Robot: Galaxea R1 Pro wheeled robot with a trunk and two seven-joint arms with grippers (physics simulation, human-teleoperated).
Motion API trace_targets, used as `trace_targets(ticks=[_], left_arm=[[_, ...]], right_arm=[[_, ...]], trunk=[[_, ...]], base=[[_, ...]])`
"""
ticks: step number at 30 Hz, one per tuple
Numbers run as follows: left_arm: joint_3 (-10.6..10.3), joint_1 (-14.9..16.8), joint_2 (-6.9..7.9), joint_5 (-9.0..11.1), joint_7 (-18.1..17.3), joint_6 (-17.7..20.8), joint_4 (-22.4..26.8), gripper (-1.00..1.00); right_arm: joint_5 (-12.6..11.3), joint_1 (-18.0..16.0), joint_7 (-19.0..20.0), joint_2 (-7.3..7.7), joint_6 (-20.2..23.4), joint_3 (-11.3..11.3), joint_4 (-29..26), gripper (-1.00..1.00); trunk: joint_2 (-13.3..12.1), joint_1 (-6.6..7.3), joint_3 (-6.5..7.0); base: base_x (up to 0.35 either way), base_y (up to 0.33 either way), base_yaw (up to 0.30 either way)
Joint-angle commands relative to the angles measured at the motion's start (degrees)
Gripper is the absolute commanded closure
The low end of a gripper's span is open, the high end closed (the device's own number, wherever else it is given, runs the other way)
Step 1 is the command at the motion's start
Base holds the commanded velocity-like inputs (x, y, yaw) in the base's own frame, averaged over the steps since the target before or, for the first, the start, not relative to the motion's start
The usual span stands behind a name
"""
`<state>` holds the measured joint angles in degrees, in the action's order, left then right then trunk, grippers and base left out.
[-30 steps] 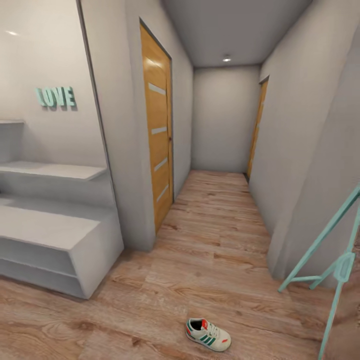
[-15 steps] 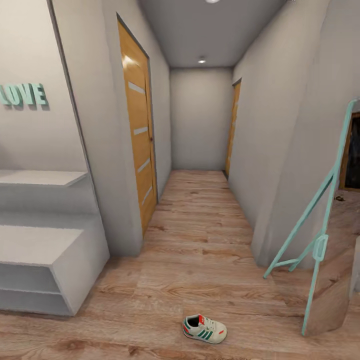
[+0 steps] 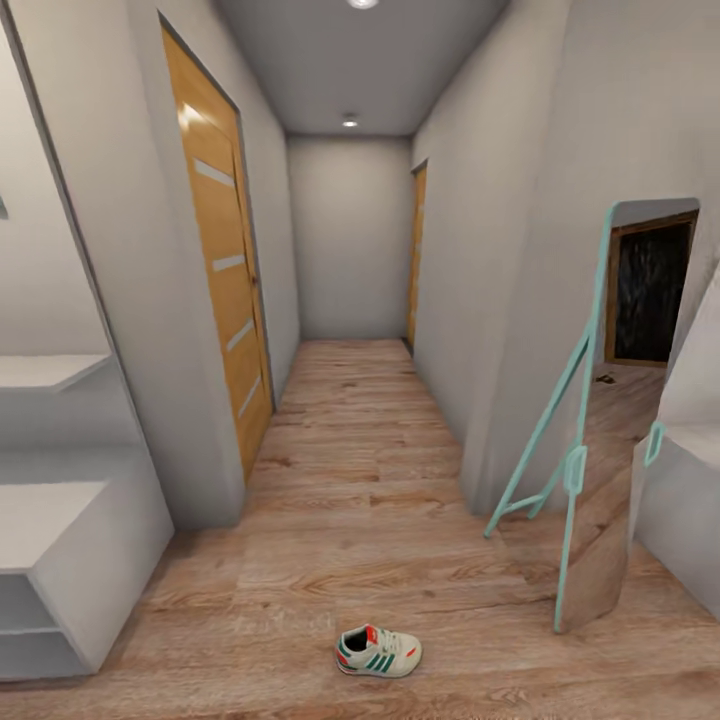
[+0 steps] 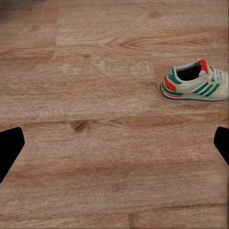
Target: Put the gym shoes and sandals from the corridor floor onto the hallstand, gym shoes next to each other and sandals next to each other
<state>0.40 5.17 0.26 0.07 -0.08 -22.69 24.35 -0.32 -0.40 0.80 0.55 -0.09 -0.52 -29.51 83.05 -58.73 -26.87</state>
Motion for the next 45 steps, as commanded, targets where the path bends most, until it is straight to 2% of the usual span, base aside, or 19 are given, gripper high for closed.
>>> trace_targets(ticks=[1,45], left_arm=[[0.04,0.02,0.00,-0.02,-0.01,-0.17,-0.04,-1.00],[-0.05,0.02,0.00,-0.07,-0.01,-0.16,-0.09,-1.00]], right_arm=[[-0.03,-0.04,0.08,-0.01,-0.01,-0.06,-0.01,-1.00],[-0.03,-0.02,-0.09,-0.02,-0.04,-0.08,0.19,-1.00]], trunk=[[0.03,0.00,-0.06],[0.03,0.00,-0.06]], base=[[0.000,0.001,-0.300],[0.000,0.000,-0.300]])
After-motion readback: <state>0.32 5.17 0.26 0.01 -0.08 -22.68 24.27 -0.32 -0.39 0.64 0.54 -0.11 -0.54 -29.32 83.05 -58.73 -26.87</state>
